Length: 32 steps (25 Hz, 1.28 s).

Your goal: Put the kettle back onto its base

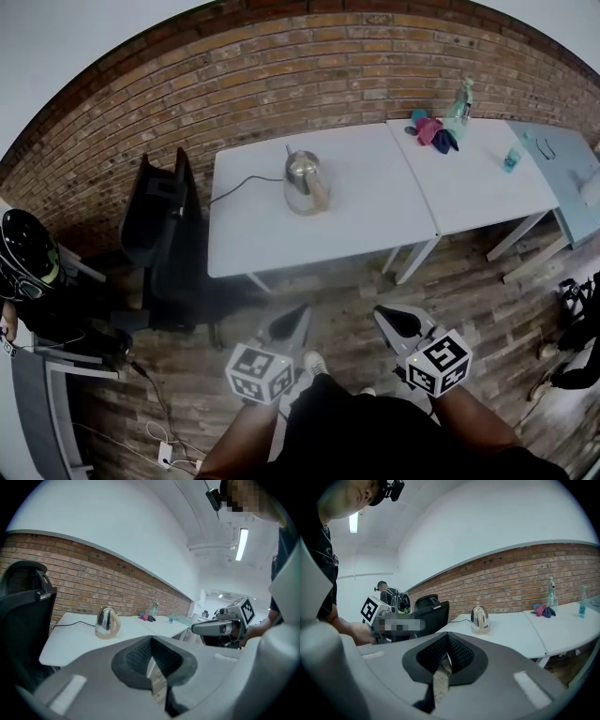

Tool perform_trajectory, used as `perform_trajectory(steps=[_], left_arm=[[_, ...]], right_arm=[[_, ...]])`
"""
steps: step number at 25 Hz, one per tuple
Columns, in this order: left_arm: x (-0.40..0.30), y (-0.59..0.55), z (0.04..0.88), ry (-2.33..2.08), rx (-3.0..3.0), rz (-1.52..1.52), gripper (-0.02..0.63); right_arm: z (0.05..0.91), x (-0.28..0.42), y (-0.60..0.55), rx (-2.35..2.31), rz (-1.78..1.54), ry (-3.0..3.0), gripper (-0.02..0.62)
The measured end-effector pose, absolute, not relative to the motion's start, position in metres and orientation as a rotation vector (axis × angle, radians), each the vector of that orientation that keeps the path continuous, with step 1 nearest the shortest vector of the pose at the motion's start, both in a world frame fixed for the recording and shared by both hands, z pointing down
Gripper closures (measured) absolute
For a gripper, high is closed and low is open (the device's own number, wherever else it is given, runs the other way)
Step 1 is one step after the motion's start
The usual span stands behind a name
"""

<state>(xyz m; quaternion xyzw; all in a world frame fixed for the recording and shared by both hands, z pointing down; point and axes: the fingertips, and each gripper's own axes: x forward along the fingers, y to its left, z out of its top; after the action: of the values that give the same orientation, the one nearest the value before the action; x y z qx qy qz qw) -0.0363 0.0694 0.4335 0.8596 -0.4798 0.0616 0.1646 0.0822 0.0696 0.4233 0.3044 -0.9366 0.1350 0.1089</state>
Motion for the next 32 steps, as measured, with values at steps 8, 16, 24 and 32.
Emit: perform_trajectory(steps=[8,16,24,32], left_arm=[[-0.002,0.119,0.434,-1.416,2.437,0.210,0.605],[-0.001,0.141,0.426,-1.467,2.439,0.223,0.605],[-0.003,0.155,0.424,-1.494,2.437,0.249,0.605],[-0.004,0.162,0.427,-1.503,2.433,0.258,0.605]], right_arm=[[0.423,0.117,0.115,0.876,0.387,-2.785,0.571],[0.415,0.123,0.130,0.892,0.368,-2.818,0.571],[0.412,0.119,0.142,0.859,0.351,-2.828,0.571],[0.417,0.118,0.146,0.850,0.331,-2.822,0.572]])
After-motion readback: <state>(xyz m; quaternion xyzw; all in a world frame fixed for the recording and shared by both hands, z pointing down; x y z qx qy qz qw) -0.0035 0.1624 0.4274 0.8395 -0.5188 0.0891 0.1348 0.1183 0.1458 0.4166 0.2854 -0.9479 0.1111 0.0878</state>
